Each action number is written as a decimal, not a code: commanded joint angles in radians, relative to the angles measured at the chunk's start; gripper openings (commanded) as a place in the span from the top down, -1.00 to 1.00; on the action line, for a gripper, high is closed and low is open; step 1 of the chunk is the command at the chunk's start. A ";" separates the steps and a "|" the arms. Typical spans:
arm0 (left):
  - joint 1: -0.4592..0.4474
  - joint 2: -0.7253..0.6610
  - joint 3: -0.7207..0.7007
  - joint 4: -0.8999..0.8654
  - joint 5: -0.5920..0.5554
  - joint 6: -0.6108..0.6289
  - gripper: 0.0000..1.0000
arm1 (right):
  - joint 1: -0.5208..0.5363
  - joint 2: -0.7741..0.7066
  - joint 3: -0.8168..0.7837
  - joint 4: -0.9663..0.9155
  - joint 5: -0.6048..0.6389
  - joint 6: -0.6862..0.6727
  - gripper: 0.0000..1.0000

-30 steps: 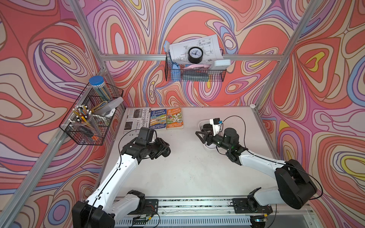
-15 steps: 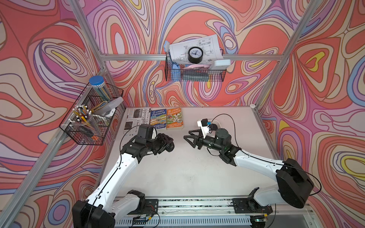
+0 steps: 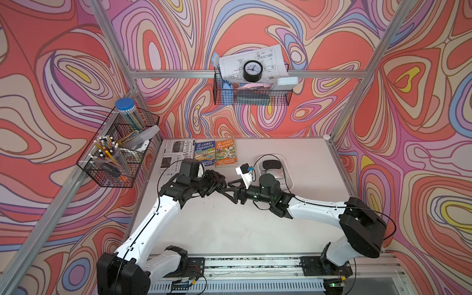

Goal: Put the mouse in the storage box
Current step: Pick up the mouse from the center of the board.

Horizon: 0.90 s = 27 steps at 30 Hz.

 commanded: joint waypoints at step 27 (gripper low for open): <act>0.001 0.028 -0.063 0.111 0.032 0.006 -0.09 | 0.012 0.181 0.189 -0.064 0.095 0.125 0.86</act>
